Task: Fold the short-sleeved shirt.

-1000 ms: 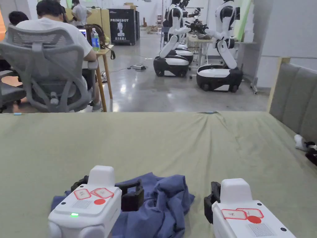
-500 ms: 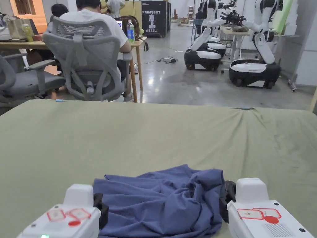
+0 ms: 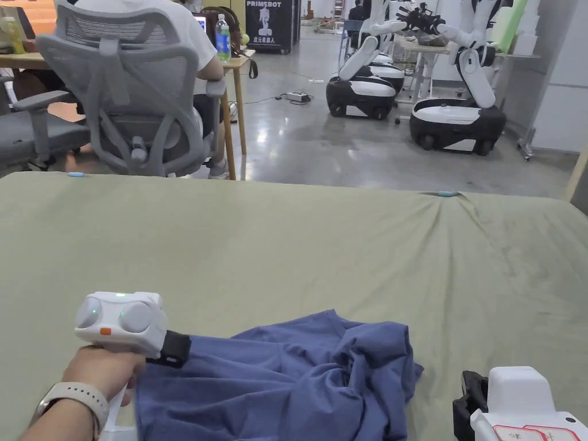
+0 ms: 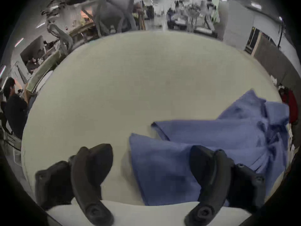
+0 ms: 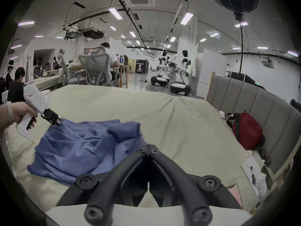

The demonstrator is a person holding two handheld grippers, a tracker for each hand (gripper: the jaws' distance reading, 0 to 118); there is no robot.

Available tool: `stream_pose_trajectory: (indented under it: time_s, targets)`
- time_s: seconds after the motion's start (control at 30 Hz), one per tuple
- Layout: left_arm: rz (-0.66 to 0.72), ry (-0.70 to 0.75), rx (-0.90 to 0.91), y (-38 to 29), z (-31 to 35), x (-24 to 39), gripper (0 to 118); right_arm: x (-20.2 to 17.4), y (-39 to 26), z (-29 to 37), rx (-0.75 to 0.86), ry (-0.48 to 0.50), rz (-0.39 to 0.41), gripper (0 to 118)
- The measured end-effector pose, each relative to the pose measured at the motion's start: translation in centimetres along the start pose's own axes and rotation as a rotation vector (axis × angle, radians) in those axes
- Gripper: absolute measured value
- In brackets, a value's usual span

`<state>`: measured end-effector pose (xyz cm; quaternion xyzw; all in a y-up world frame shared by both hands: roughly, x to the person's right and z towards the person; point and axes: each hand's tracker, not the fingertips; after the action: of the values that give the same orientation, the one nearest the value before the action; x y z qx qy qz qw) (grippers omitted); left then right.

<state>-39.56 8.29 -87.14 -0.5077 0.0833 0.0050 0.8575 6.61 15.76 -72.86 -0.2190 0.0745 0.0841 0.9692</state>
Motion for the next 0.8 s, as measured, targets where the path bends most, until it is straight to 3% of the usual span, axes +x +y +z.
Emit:
stream_pose_trajectory:
  time_s: [0.03, 0.1, 0.13, 0.17, 0.23, 0.27, 0.3, 0.33, 0.37, 0.5, 0.57, 0.63, 0.67, 0.73, 0.8]
  targets:
    - [-0.026, -0.007, -0.036, -0.5, -0.8, 0.2, 72, 0.7, -0.2, -1.2, -0.015, -0.013, 0.01, 0]
    - [0.003, -0.019, 0.029, -1.2, 0.0, 0.2, 65, 2.0, -0.6, -3.5, -0.049, -0.017, 0.044, 0]
    - [-0.002, -0.028, 0.029, -1.4, 0.8, 0.3, 36, 2.8, -0.8, -5.1, -0.083, -0.012, 0.064, 0]
    - [-0.058, -0.041, 0.056, -1.7, 1.6, 0.6, 0, 3.4, -1.0, -6.7, -0.11, -0.002, 0.071, 1]
    - [-0.078, -0.025, 0.117, -2.4, 3.1, 1.0, 1, 4.5, -1.3, -10.6, -0.195, 0.087, 0.058, 9]
    - [-0.091, -0.036, 0.139, -2.3, 3.8, 0.8, 1, 4.7, -1.4, -12.5, -0.222, 0.122, 0.04, 24]
    - [-0.084, -0.038, 0.153, -2.6, 4.4, 0.9, 1, 4.7, -1.6, -14.1, -0.246, 0.127, 0.024, 50]
    - [-0.087, -0.038, 0.176, -2.8, 5.1, 1.0, 1, 4.6, -1.8, -15.8, -0.275, 0.149, 0.031, 88]
    - [-0.096, -0.043, 0.174, -3.0, 5.6, 1.0, 1, 4.3, -2.0, -17.1, -0.281, 0.179, 0.053, 102]
    - [-0.116, -0.05, 0.184, -3.1, 6.3, 0.8, 1, 2.4, -2.3, -20.1, -0.292, 0.316, 0.1, 94]
    - [-0.123, -0.052, 0.187, -2.9, 6.0, 0.7, 1, 1.0, -2.3, -21.4, -0.298, 0.362, 0.185, 70]
    - [-0.148, -0.045, 0.18, -2.8, 5.9, 0.9, 1, 0.5, -1.9, -22.1, -0.321, 0.44, 0.212, 65]
    - [-0.15, -0.041, 0.18, -2.7, 5.5, 0.7, 1, 0.7, -1.5, -21.8, -0.304, 0.439, 0.224, 55]
    - [-0.146, -0.044, 0.184, -2.5, 5.9, 0.4, 1, 1.3, -0.4, -20.8, -0.296, 0.438, 0.22, 7]
    - [-0.169, -0.043, 0.214, -2.5, 6.7, 0.4, 1, 2.4, 0.7, -19.4, -0.311, 0.478, 0.131, 7]
